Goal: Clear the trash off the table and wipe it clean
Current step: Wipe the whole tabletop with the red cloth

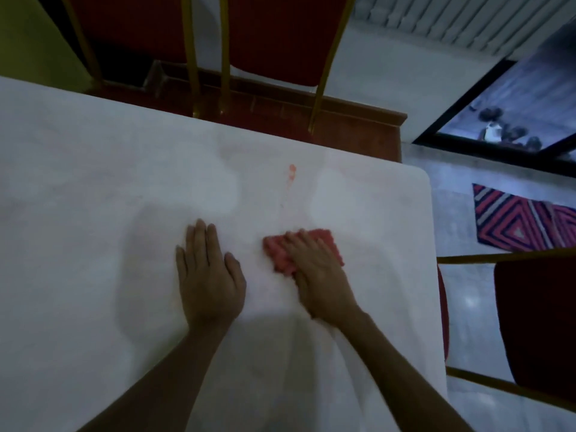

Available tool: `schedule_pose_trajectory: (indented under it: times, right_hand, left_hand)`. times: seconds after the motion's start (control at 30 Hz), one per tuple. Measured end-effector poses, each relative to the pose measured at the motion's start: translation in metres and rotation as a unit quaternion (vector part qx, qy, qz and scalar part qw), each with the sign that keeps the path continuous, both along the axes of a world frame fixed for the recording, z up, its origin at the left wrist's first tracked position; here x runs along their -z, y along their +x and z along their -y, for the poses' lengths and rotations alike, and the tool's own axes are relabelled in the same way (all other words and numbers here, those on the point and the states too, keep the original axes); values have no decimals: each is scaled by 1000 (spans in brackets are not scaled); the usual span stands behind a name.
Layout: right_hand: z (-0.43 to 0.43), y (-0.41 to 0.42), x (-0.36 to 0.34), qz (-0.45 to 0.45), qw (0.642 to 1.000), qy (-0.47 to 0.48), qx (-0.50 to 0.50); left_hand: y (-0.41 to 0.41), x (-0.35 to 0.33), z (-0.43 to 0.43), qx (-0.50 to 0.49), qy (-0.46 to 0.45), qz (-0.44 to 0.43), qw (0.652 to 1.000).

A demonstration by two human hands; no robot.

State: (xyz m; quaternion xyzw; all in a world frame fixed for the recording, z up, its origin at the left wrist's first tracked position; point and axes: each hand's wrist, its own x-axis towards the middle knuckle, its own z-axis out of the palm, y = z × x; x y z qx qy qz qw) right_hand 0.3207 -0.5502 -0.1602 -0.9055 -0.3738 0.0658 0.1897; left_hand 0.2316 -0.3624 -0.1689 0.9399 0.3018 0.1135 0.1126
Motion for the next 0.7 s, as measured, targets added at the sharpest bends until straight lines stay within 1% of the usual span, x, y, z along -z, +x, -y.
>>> schedule_pose_trajectory:
  times: [0.07, 0.13, 0.2, 0.23, 0.3, 0.4, 0.47, 0.53, 0.57, 0.63, 0.7]
  right_hand:
    - [13, 48, -2, 9, 994, -12, 112]
    - [2, 101, -4, 9, 977, -39, 211]
    - [-26, 143, -5, -3, 960, -47, 277]
    - [-44, 155, -5, -9, 956, -43, 290]
    - [-82, 154, -4, -21, 965, -41, 259]
    - [-122, 96, -3, -19, 991, -11, 134]
    - [-121, 44, -4, -22, 999, -5, 49]
    - [-97, 9, -3, -23, 999, -11, -31]
    - [-78, 1, 0, -7, 999, -18, -50]
    - [-41, 10, 2, 15, 999, -19, -22]
    - [-21, 42, 0, 17, 998, -13, 60]
  left_hand:
    - [-1, -1, 3, 1, 2, 16, 1000]
    - [-2, 0, 3, 1, 6, 30, 1000]
    - [-2, -1, 3, 2, 15, 39, 999]
    - [-2, -1, 2, 3, 17, 42, 999]
    - [-2, -2, 1, 5, 20, 44, 999]
    - [-4, -3, 2, 5, 17, 40, 999]
    - [-6, -2, 2, 10, 17, 25, 999]
    - [-5, -3, 0, 13, 12, -2, 1000]
    - [-4, -4, -1, 11, 5, -13, 1000]
    - [-1, -6, -1, 4, -13, -16, 1000]
    - [0, -7, 0, -1, -24, -10, 1000]
